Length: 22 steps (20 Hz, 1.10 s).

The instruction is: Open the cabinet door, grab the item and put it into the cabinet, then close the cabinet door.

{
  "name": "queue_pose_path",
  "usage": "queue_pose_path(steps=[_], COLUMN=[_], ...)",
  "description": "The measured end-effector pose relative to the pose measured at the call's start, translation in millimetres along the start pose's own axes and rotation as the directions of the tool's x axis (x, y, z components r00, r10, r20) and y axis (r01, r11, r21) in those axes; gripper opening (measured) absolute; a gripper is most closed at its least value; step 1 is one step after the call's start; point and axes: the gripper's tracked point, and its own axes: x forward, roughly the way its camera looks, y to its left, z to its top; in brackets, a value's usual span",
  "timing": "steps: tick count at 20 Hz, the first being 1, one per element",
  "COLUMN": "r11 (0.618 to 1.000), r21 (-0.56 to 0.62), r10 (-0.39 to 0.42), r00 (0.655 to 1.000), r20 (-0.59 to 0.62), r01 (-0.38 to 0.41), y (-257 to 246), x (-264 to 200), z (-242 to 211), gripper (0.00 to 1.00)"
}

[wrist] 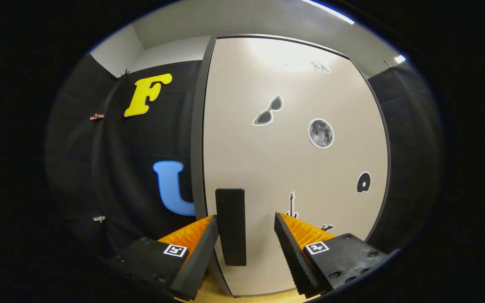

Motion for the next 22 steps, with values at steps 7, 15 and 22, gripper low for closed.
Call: queue_pose_path(steps=[7,15,22], r11=[0.998,0.998,0.995], r21=[-0.062,-0.065,-0.068], r10=[-0.006,-0.026,0.065], r00=[1.0,1.0,0.996], r20=[-0.015,-0.015,-0.056], r01=[0.005,0.025,-0.069], y=[7.3,10.4,8.3], x=[3.5,2.9,-38.1], z=[-14.0,-17.1,-11.6], gripper=[0.59,0.3,0.18])
